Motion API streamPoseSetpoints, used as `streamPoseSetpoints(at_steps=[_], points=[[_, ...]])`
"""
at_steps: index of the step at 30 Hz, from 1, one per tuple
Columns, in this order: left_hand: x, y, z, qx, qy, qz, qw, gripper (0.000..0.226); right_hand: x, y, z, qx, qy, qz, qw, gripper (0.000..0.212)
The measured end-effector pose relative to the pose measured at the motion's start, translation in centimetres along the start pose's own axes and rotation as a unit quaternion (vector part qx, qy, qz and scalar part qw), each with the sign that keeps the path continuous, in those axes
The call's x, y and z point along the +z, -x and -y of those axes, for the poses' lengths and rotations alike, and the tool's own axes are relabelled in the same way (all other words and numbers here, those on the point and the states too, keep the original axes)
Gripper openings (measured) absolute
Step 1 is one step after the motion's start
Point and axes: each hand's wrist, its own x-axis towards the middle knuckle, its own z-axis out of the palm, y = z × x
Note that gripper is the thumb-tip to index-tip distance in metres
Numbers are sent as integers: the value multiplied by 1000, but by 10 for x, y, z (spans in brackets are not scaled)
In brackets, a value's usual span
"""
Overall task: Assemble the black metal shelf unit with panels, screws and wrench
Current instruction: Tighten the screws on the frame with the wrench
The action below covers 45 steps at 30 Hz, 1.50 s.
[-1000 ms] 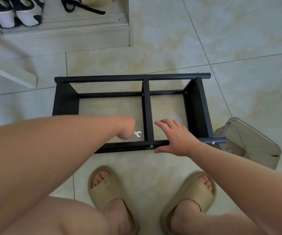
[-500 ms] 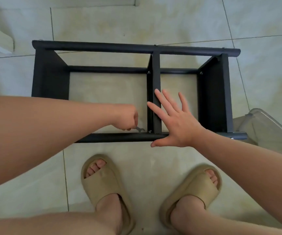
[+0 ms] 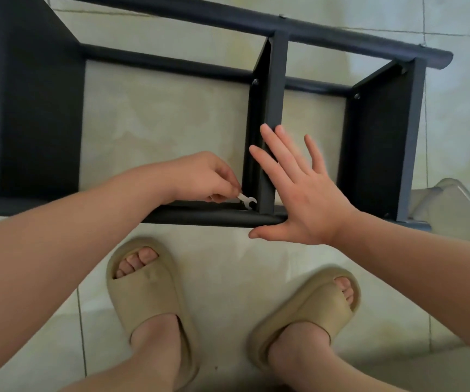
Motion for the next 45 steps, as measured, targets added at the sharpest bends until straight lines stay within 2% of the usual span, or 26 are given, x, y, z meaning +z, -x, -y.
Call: streamPoseSetpoints(at_steps=[3, 12, 18, 23, 30, 35, 38, 45], points=[[5, 0, -8, -7, 18, 29, 999, 9, 0, 0, 0, -3, -7, 0, 1000, 120], [7, -2, -10, -48, 192, 92, 976, 7, 0, 0, 0, -4, -16, -4, 1000, 119], [10, -4, -10, -78, 297, 42, 951, 7, 2, 0, 0, -4, -14, -20, 1000, 119], [12, -4, -13, -86, 326, 28, 941, 14, 1, 0, 0, -4, -14, -20, 1000, 118], [13, -4, -14, -81, 329, 12, 941, 12, 1, 0, 0, -3, -22, -19, 1000, 118], [10, -3, -12, -63, 280, 14, 958, 17, 1, 0, 0, -3, -28, -18, 999, 118], [9, -3, -11, -57, 251, 12, 966, 10, 1, 0, 0, -3, -30, -18, 999, 117], [8, -3, -15, -50, 269, 1, 962, 4, 1, 0, 1, -5, -35, -20, 999, 117]])
